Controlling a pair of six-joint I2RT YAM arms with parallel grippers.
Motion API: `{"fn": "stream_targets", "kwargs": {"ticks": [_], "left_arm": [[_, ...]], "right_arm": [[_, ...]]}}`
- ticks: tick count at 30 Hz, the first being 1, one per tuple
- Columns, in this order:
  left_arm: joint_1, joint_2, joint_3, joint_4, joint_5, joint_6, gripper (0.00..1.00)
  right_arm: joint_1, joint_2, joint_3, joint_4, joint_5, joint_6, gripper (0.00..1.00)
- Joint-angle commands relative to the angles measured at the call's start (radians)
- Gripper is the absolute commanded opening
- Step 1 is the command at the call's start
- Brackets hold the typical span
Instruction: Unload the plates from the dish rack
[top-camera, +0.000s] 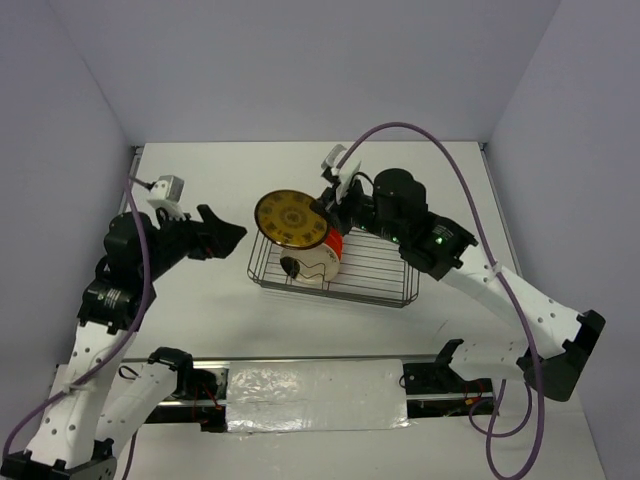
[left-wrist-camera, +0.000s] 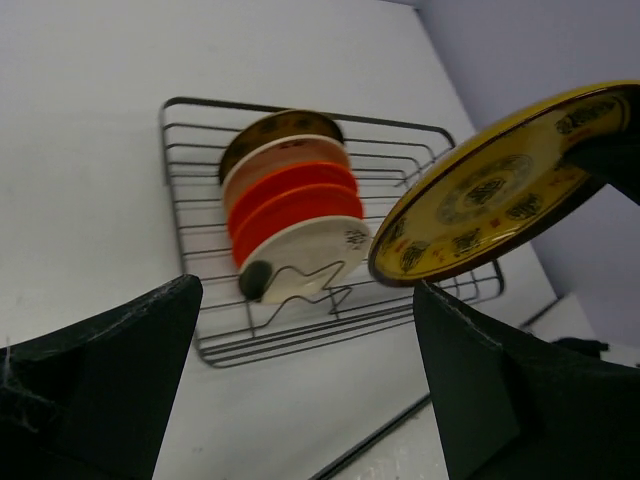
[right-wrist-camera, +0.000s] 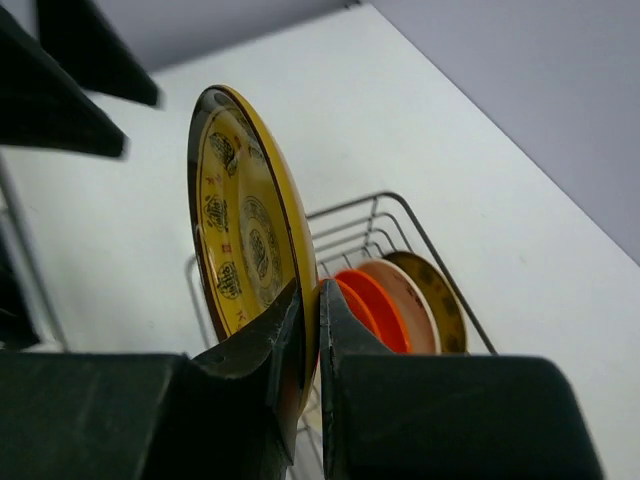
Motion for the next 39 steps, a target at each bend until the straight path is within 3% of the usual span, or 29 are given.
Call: {"fn": "stream_targets", "kwargs": {"ticks": [1,6,7,10,11,12,13,15,16,17,19,20,22,23,27,29,35,39], "left_arm": [[-0.003,0.053,0.06,0.235,0.321,-0.037,1.0],[-0.005,0.13,0.024,0.378,0.501,-0.123,0.99],[-0.005,0.138,0.005,0.419,0.51,-0.132,0.95],[-0.006,0.151,-0.006,0.41,0.468,-0.126,0.48],[-0.006,0.164,-0.005,0.383,0.449,-0.121,0.27],[-0.006,0.17,-0.005,0.378,0.437,-0.115,0.18],[-0.006,0.185,-0.005,0.36,0.408,-0.114,0.01],[-0.005,0.201,0.004,0.323,0.334,-0.127,0.0],[-0.003,0.213,0.014,0.285,0.173,-0.137,0.0],[0.003,0.219,0.026,0.172,0.054,-0.176,0.0],[0.032,0.234,0.053,0.067,-0.159,-0.233,0.0],[0.1,0.246,0.058,0.027,-0.279,-0.283,0.0],[0.187,0.25,0.044,-0.015,-0.336,-0.328,0.0],[0.281,0.251,0.037,-0.015,-0.364,-0.369,0.0],[0.438,0.312,-0.014,0.048,-0.389,-0.445,0.0],[0.483,0.415,-0.034,0.131,-0.376,-0.477,0.03],[0.503,0.759,-0.054,0.52,-0.315,-0.586,0.02],[0.498,0.944,0.078,0.587,-0.304,-0.577,0.07]], "right_arm": [[0.006,-0.026,0.071,-0.026,-0.104,0.178,0.0],[0.001,-0.056,0.067,0.029,-0.196,0.272,0.0],[0.001,-0.064,0.067,0.038,-0.213,0.293,0.0],[-0.019,-0.066,0.065,0.061,-0.253,0.345,0.0],[-0.028,-0.061,0.067,0.078,-0.256,0.359,0.0],[-0.048,-0.058,0.058,0.09,-0.264,0.396,0.0],[-0.065,-0.047,0.051,0.112,-0.29,0.417,0.1],[-0.097,-0.03,0.05,0.112,-0.289,0.463,0.54],[-0.12,-0.018,0.051,0.097,-0.257,0.467,0.8],[-0.123,-0.02,0.038,0.075,-0.149,0.459,1.0],[-0.125,-0.032,0.004,0.079,-0.06,0.399,1.0],[-0.123,-0.033,-0.031,0.089,-0.034,0.373,1.0],[-0.123,-0.018,-0.051,0.077,0.004,0.312,1.0],[-0.123,-0.006,-0.056,0.049,0.013,0.293,1.0],[-0.12,0.045,-0.061,0.001,0.007,0.231,1.0],[-0.119,0.049,-0.079,0.015,-0.028,0.224,1.0],[-0.102,0.056,-0.07,0.004,-0.077,0.204,1.0],[-0.089,0.062,-0.076,-0.014,-0.091,0.132,1.0]]}}
